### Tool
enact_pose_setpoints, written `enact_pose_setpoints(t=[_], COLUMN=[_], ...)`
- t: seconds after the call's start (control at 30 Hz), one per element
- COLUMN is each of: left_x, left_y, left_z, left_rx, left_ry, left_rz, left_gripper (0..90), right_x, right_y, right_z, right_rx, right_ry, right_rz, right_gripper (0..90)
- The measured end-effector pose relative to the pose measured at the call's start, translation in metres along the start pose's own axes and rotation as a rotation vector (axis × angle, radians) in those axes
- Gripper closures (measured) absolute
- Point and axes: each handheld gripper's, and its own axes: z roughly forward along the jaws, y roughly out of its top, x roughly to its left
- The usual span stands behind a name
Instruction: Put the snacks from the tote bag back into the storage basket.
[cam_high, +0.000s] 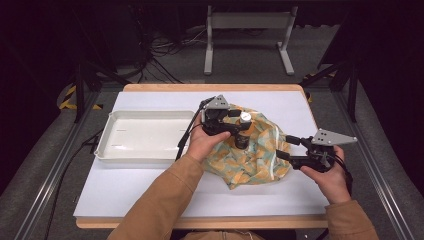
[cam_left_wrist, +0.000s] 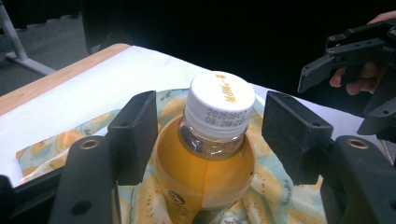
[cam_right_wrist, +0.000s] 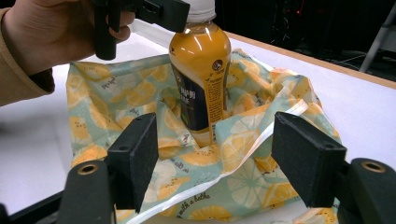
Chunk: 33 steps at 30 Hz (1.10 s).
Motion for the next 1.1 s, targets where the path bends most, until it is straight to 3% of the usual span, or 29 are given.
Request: enact_pose_setpoints(t=[0.23,0.33,0.43,0.73,1.1], left_x=[-0.001,-0.001,-0.004,-0.006,-0.019], left_y=[-0.001,-0.001,0.001,0.005,0.022], left_z=[0.003,0.002,0.002,0.002,-0.010], left_rx=[0.012,-0.014,-0.016,0.007,0.019], left_ry=[0.016,0.021,0.037,0.029,0.032], left_rz=[0.041,0.053,0.096,0.103,0.140], left_gripper=[44.9,52.5,57.7,58.2,58.2], right_x=[0.000,-0.001,-0.001,-0.002,-0.002], right_y=[-0.001,0.000,0.000,0.000,-0.001], right_z=[0.000,-0.001,-0.001,-0.001,-0.003], right_rx=[0.001,-0.006,-0.007,-0.013,-0.017], right_ry=[-0.003,-0.005,-0.004,-0.003,0.002], right_rz=[0.002,0.006,0.010,0.017,0.024], right_gripper=[32.5,32.6,32.6,32.5,33.2])
